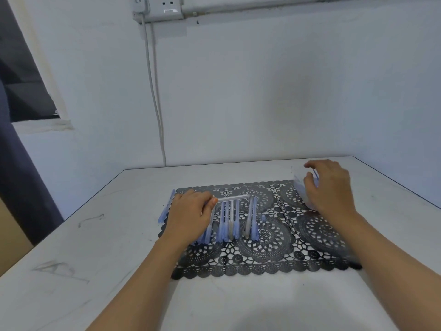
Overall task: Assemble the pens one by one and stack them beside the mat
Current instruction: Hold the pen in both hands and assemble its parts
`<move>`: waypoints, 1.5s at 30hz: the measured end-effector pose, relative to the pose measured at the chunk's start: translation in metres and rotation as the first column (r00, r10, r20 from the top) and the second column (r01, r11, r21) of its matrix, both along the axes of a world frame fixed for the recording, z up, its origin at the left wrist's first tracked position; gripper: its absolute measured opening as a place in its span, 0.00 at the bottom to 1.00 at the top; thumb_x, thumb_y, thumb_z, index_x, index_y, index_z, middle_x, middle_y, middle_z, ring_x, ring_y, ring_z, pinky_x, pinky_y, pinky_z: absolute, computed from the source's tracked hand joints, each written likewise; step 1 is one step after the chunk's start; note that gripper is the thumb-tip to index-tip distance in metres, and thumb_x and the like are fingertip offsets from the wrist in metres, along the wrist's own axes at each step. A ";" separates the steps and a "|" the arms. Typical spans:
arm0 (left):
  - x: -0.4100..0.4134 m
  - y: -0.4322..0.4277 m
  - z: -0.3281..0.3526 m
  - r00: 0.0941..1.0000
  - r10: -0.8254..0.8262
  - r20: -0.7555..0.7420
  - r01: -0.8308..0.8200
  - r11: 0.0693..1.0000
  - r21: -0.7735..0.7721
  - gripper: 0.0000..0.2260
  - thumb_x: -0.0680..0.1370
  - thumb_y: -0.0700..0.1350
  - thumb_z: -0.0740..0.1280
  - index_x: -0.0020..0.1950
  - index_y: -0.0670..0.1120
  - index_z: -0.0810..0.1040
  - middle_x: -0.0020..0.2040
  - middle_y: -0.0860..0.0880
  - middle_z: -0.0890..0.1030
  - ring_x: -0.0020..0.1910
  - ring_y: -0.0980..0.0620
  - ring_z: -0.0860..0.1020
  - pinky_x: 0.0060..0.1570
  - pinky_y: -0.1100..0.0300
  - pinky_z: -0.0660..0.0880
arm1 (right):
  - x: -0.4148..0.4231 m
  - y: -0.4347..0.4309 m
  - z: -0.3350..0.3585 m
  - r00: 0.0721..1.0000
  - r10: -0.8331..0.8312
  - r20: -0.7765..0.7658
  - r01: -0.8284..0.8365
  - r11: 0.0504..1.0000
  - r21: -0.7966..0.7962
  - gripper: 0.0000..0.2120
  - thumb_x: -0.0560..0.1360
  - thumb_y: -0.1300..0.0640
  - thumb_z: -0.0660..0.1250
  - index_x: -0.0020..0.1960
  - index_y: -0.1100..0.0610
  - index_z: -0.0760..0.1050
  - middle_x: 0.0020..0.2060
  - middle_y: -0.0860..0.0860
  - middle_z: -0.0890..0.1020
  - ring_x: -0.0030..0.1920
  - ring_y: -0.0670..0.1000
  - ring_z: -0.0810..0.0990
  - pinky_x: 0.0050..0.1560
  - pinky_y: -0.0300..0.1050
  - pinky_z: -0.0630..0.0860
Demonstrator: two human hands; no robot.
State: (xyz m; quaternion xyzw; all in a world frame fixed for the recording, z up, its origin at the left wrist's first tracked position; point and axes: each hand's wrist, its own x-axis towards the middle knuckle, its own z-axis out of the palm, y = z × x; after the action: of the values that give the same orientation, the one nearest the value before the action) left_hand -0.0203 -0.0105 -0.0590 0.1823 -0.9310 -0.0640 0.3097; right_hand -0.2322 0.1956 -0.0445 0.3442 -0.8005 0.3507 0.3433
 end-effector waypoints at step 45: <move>0.000 0.000 -0.003 0.999 -0.026 -0.036 0.026 1.000 -0.004 0.09 0.80 0.49 0.59 0.43 0.50 0.76 0.30 0.61 0.67 0.37 0.54 0.68 0.47 0.56 0.63 | -0.021 0.007 -0.006 0.955 -0.065 0.289 0.078 0.996 -0.034 0.11 0.76 0.67 0.61 0.54 0.63 0.80 0.51 0.59 0.81 0.51 0.57 0.78 0.53 0.44 0.72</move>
State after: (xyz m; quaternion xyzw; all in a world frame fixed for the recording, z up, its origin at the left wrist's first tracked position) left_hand -0.0207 -0.0102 -0.0618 0.1684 -0.9276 -0.0695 0.3260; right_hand -0.2528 0.2022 -0.0503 0.2524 -0.8457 0.4023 0.2434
